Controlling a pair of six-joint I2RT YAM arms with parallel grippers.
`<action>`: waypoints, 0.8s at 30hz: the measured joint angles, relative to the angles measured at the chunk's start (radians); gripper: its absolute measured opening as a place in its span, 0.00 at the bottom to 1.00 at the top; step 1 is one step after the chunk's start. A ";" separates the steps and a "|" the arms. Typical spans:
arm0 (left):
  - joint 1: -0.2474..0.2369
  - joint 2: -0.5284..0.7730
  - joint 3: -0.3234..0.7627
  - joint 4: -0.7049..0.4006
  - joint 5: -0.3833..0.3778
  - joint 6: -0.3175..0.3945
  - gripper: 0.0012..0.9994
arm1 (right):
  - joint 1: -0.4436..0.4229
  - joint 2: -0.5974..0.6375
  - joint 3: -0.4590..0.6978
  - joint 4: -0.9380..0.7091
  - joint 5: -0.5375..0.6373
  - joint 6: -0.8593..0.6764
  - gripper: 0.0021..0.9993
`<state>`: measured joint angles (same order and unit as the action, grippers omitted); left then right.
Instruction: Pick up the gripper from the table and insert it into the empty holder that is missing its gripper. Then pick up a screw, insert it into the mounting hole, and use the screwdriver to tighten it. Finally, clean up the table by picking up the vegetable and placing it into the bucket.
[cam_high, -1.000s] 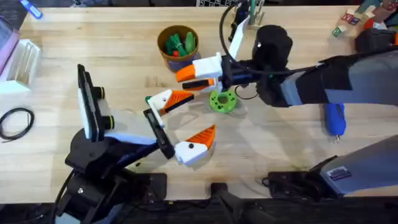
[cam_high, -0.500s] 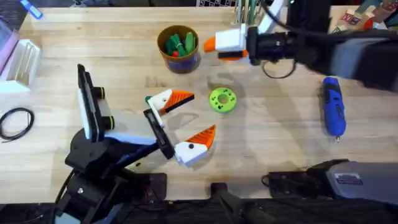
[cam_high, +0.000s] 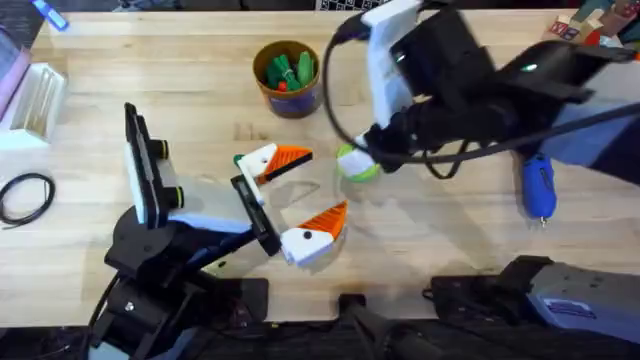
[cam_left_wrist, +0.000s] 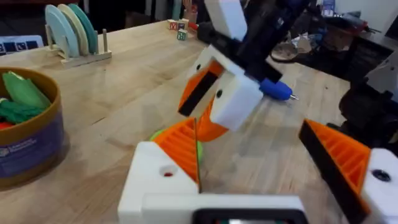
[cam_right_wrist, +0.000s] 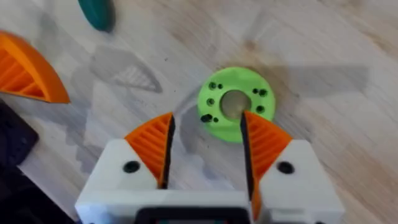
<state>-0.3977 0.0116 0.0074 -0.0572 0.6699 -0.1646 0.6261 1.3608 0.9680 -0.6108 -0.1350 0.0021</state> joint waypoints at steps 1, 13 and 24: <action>0.000 0.000 0.000 0.000 0.000 0.000 0.99 | 0.015 0.011 0.000 0.003 0.010 -0.005 0.57; 0.000 0.000 0.000 0.000 0.000 0.000 0.99 | 0.059 0.129 0.000 0.003 0.046 -0.022 0.38; 0.000 0.000 0.000 0.000 0.000 0.000 0.99 | 0.068 0.190 0.000 0.005 0.048 -0.025 0.25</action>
<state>-0.3977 0.0120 0.0074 -0.0570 0.6701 -0.1650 0.6937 1.5511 0.9680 -0.6060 -0.0868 -0.0231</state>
